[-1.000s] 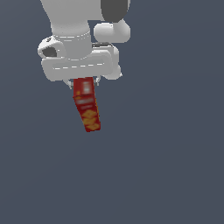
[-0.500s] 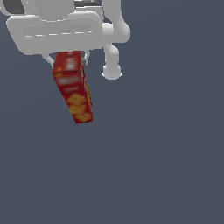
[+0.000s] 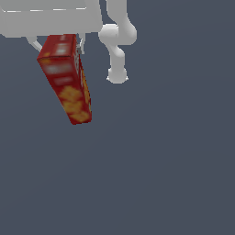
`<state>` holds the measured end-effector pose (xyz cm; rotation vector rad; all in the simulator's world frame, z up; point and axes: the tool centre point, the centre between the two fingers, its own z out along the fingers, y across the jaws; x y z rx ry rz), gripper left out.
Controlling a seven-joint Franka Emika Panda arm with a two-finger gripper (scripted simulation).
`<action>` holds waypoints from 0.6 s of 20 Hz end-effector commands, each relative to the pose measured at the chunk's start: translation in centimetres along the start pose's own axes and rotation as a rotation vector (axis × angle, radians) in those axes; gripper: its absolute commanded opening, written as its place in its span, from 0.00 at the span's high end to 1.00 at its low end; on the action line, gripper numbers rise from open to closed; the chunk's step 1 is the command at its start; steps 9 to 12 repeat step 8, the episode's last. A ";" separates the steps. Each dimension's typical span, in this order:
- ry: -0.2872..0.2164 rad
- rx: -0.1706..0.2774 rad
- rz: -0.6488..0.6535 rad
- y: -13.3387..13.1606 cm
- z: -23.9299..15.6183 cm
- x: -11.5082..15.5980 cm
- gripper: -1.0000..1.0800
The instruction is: Pick up the object and move it to a goal position.
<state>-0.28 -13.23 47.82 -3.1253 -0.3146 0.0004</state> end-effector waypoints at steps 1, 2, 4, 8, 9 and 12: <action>0.001 0.000 0.000 0.2 -0.6 0.1 1.00; 0.001 0.000 0.000 0.2 -0.8 0.1 1.00; 0.001 0.000 0.000 0.3 -1.0 0.1 1.00; 0.001 0.000 0.000 0.3 -1.1 0.2 1.00; 0.001 0.000 0.000 0.3 -1.1 0.2 1.00; 0.001 0.000 0.000 0.3 -1.1 0.2 1.00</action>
